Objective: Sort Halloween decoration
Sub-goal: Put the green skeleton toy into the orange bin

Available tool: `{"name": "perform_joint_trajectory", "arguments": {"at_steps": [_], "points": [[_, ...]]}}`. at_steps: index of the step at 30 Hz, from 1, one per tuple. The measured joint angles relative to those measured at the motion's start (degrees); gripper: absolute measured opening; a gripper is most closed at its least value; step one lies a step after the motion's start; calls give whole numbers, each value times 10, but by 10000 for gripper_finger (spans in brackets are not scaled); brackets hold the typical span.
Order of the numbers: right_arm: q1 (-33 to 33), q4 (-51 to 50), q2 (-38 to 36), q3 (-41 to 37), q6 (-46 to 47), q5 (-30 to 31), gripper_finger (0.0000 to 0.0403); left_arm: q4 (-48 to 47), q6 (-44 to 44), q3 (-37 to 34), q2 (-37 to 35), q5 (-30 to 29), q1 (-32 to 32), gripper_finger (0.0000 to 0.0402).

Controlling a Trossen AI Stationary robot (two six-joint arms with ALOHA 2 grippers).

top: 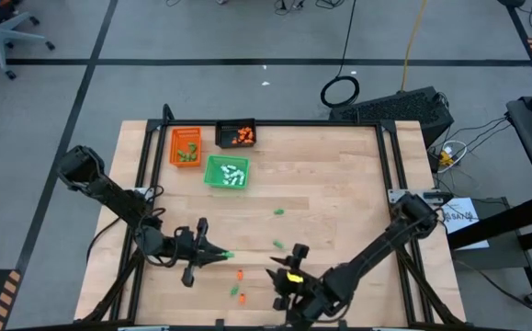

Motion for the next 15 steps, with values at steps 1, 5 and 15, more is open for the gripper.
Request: {"name": "perform_joint_trajectory", "arguments": {"at_steps": [1, 5, 15], "points": [[5, -2, 0, 0, 5, 2, 151, 0, 0, 0, 0, -4, 0, 22], [17, -3, 0, 0, 10, 2, 151, 0, 0, 0, 0, -8, 5, 22], [26, -3, 0, 0, -60, 1, 150, -2, 121, 0, 0, -12, 27, 22]]}}
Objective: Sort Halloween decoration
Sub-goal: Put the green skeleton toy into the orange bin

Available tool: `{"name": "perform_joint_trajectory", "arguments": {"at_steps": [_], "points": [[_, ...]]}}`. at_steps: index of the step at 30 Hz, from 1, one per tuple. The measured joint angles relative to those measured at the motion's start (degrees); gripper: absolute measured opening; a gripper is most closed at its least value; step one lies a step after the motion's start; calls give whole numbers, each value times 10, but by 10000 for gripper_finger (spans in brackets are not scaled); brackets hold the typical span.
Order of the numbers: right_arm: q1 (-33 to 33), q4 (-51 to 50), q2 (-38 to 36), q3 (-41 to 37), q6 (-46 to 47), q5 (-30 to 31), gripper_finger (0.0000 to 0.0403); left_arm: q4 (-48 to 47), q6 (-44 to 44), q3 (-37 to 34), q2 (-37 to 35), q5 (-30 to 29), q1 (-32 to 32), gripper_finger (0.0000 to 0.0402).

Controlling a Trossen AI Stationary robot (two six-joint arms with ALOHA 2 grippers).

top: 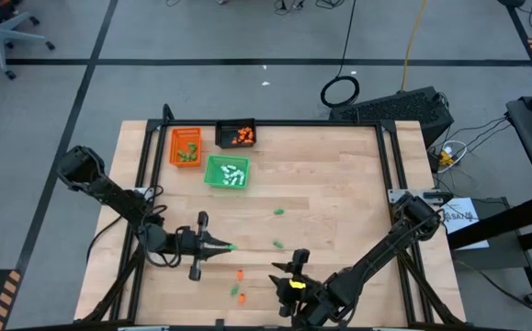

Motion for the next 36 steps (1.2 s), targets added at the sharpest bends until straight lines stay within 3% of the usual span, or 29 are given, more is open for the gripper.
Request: {"name": "perform_joint_trajectory", "arguments": {"at_steps": [3, 8, 11, 16, 23, 27, 30, 36], "points": [[-2, 0, 0, 0, -46, 21, 150, 5, 15, 0, 0, -54, 2, 22], [-23, 0, 1, -5, -86, 101, 150, -27, -17, 0, -15, -291, 12, 22], [-52, -3, 1, -21, -91, 87, 150, -49, -12, 0, -41, -330, 39, 22], [-118, 1, 1, -46, -129, 38, 150, -129, -29, 0, -113, -295, 119, 14], [-191, 12, 1, -66, -223, -26, 150, -365, -114, 0, -261, -190, 258, 13], [-226, 142, 1, -102, -280, -57, 150, -494, -158, 0, -334, -152, 335, 13], [-246, 276, 1, -132, -318, -121, 150, -592, -209, 0, -374, -147, 395, 13], [-267, 450, 1, -172, -352, -218, 150, -748, -288, 0, -397, -88, 533, 13]]}}
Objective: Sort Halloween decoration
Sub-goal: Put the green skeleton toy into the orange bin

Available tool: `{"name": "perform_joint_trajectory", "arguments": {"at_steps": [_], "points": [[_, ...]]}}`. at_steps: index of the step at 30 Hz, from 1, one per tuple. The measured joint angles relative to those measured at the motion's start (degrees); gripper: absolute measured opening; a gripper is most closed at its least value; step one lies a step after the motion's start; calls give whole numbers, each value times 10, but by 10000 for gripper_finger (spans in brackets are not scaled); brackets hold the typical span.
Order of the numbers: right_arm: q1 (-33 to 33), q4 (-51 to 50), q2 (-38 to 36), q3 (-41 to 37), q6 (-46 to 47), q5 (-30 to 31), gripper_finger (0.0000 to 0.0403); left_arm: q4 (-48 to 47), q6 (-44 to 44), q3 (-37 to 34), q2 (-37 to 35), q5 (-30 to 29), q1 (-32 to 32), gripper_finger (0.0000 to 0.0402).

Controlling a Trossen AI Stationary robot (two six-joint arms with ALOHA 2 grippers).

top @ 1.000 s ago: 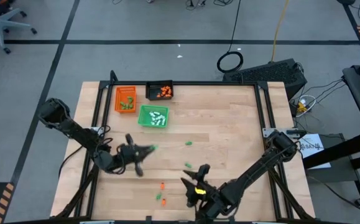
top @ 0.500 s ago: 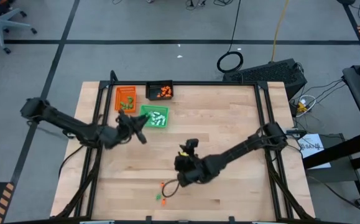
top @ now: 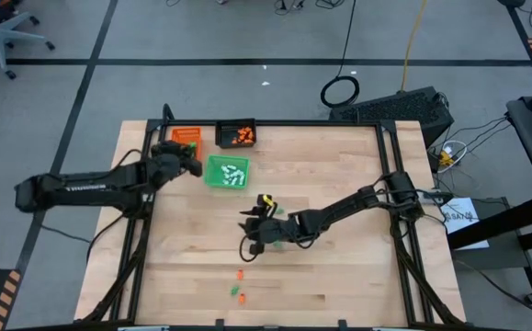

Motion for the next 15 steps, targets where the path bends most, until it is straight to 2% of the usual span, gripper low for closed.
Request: {"name": "perform_joint_trajectory", "arguments": {"at_steps": [2, 5, 8, 10, 15], "points": [[-4, 15, 0, -1, -12, -28, 150, -20, -4, 0, 6, 49, 53, 13], [-7, 17, 0, -1, -29, -61, 150, -36, -13, 0, 18, 154, 134, 13], [-8, 18, 0, -1, -34, -69, 150, -46, -2, 0, 41, 231, 199, 13], [-8, 17, 0, -1, -35, -69, 150, -46, 8, 0, 56, 257, 231, 13], [-8, 18, 0, -1, -26, -69, 150, -42, 18, 0, 86, 276, 274, 31]]}}
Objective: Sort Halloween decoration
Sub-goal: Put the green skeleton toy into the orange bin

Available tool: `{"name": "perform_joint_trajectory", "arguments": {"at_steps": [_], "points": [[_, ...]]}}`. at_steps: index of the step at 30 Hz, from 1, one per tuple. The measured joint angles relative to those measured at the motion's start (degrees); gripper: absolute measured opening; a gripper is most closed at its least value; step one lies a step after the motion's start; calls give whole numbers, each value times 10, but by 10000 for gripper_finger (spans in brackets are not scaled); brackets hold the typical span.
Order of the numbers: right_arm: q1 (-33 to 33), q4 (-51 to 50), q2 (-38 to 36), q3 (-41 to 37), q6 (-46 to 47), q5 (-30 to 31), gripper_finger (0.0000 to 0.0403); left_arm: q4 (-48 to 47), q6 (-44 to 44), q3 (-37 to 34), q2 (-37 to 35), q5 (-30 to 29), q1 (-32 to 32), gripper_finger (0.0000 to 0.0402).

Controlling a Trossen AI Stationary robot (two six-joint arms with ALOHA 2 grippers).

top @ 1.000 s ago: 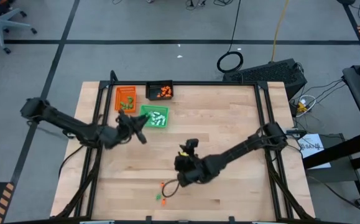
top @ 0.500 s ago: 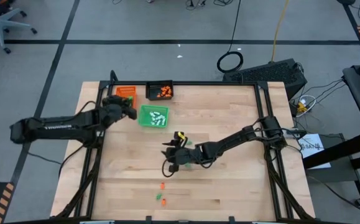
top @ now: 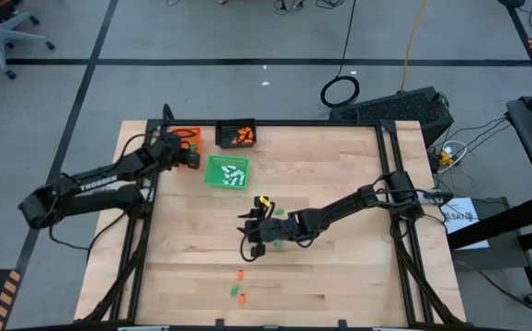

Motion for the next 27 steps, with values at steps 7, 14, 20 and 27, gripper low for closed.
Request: {"name": "perform_joint_trajectory", "arguments": {"at_steps": [7, 14, 20, 27], "points": [[0, -3, 0, 0, 1, 0, 150, 2, 14, 0, 12, -1, 9, 67], [11, -32, -10, 0, -8, 2, 150, 0, 29, 0, 12, -2, 9, 91], [38, -123, -47, 0, 1, 63, 150, 14, 41, 0, 11, -2, 0, 123], [68, -319, -113, 0, 94, 107, 150, 78, 50, 0, -50, 72, -64, 130]]}}
